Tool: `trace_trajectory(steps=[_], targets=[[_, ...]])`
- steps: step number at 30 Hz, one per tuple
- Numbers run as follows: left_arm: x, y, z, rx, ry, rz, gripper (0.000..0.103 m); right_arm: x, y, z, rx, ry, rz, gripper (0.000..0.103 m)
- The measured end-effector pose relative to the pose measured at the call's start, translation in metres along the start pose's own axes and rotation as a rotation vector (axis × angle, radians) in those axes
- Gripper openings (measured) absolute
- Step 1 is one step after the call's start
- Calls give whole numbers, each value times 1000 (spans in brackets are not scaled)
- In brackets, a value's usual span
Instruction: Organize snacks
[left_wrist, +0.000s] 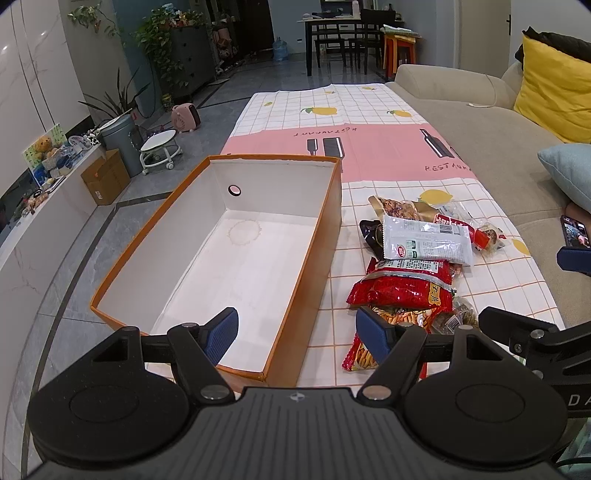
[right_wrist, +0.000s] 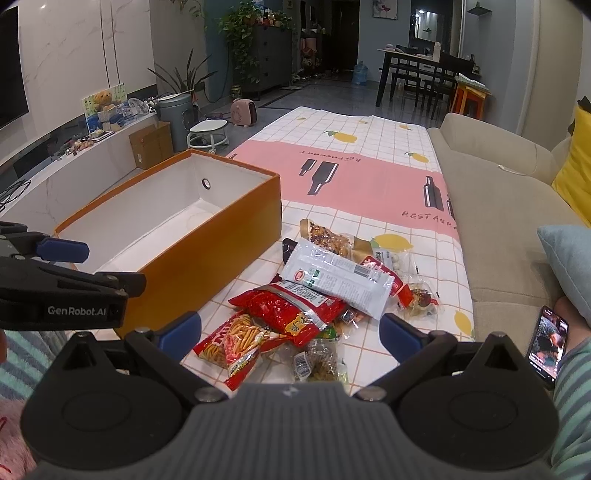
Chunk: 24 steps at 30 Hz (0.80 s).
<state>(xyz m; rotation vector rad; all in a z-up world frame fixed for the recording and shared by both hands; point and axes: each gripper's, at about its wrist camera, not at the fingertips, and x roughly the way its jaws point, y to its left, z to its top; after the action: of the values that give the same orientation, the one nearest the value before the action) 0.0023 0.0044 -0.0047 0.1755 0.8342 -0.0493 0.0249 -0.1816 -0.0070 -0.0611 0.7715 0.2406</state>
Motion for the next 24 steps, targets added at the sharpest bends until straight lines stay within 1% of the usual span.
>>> trace_trajectory(steps=[20,24], targets=[[0,-1,-1,-6,6,-5,85,3,0,-1,4,15,0,99],[0,-4,0,-8,7,-18,84,3,0,-2,4,15,-8,99]])
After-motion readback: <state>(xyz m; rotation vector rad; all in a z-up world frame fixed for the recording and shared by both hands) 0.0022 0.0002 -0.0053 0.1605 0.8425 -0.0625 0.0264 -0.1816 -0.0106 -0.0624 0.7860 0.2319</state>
